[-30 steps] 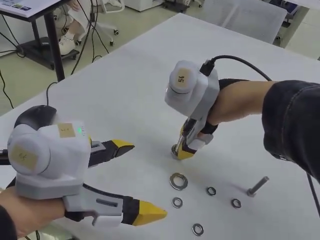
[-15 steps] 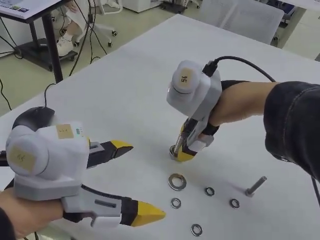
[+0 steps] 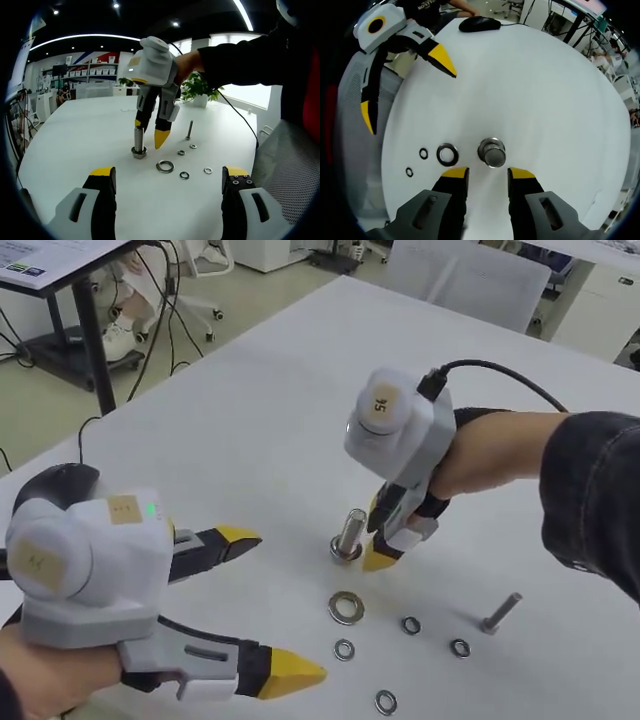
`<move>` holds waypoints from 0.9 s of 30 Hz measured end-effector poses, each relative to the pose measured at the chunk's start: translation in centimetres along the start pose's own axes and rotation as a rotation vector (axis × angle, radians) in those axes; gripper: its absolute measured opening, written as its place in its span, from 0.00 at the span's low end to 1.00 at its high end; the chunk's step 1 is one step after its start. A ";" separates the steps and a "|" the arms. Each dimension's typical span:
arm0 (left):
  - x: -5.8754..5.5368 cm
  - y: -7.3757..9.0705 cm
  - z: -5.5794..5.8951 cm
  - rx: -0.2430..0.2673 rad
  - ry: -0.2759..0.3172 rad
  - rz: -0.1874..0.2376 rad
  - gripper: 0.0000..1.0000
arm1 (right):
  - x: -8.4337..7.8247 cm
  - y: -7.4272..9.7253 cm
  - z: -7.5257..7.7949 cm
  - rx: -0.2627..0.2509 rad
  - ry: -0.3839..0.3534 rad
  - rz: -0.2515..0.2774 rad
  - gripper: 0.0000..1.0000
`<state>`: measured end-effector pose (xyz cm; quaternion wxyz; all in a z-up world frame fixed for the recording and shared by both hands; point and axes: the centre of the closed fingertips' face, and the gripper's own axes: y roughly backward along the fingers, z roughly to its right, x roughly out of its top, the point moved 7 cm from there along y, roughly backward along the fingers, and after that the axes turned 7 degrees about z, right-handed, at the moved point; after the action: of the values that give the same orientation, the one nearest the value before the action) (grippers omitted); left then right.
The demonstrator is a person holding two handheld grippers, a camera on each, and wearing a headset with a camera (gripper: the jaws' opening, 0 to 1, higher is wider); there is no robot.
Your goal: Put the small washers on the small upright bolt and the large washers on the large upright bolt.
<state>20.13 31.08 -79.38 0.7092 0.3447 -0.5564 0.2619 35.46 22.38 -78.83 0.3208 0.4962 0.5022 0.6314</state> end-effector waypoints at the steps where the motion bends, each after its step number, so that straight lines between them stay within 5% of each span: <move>1: 0.0 0.0 0.0 -0.001 -0.001 0.000 0.87 | -0.1 0.0 -0.1 0.000 -0.002 -0.001 0.32; 27: 0.4 -0.5 -0.1 0.002 -0.018 0.013 0.87 | -0.7 -0.4 -2.8 0.009 0.000 0.023 0.32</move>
<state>20.61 30.82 -79.14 0.7022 0.3442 -0.5646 0.2640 32.98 20.96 -79.48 0.3111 0.5034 0.4992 0.6329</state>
